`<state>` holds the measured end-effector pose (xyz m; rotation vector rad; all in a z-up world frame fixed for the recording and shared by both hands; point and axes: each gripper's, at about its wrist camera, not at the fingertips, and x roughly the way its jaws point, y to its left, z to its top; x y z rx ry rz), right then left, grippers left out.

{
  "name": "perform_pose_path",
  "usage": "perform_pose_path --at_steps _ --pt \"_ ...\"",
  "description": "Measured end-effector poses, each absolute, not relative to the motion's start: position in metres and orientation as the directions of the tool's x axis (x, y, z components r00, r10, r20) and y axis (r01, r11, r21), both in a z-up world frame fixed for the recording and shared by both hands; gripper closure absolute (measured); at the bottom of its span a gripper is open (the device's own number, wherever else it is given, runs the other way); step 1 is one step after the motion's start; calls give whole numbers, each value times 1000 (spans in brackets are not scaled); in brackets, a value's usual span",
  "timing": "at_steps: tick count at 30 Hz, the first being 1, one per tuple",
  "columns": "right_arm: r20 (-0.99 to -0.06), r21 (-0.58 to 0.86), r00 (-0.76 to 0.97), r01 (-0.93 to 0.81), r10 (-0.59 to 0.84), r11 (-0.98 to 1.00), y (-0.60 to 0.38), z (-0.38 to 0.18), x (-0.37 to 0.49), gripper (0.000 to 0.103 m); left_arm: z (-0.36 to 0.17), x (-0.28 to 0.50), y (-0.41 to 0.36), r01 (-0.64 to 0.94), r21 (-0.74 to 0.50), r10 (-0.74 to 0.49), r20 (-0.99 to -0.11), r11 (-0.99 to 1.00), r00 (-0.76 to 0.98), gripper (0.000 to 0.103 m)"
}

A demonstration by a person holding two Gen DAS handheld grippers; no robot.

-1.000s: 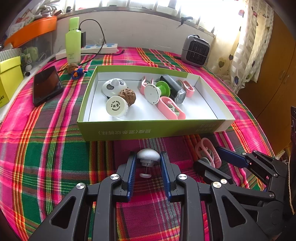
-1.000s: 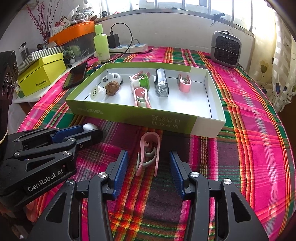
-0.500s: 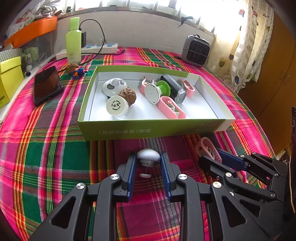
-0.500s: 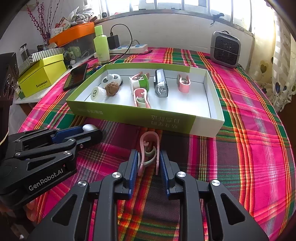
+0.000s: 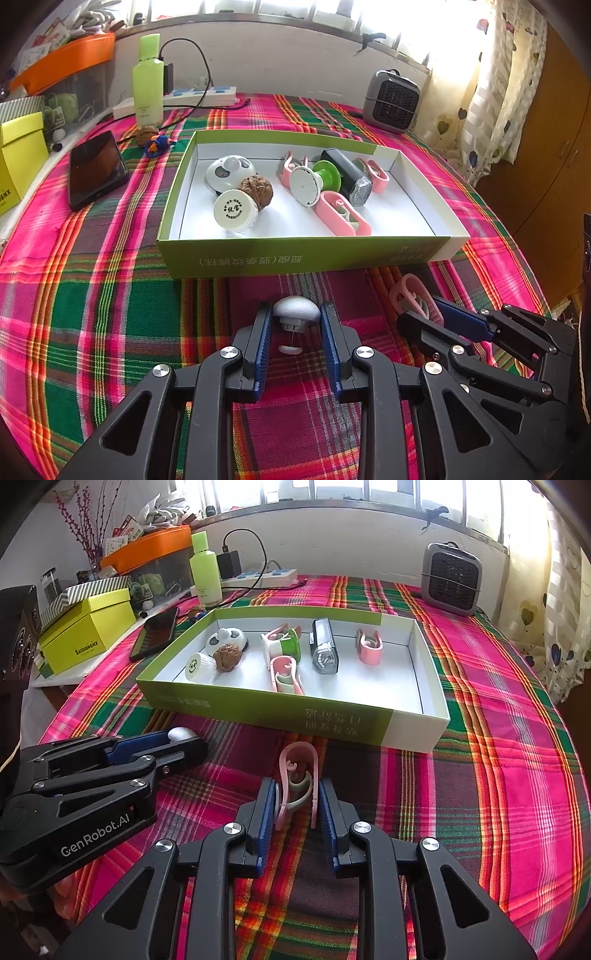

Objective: Organize objects
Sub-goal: 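Carry the mushroom gadget and pink clip over the white box with both tools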

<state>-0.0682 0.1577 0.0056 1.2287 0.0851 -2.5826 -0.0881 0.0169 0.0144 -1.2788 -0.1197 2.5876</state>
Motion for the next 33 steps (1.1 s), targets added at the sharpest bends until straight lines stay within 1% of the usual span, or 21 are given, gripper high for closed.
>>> perform_pose_path --at_steps 10,33 --pt "-767 67 -600 279 -228 -958 158 6 -66 78 17 -85 13 -178 -176 248 -774 -968 -583 79" --pt "-739 78 -627 284 -246 -956 165 24 -62 78 35 -83 19 -192 -167 251 -751 -967 -611 79"
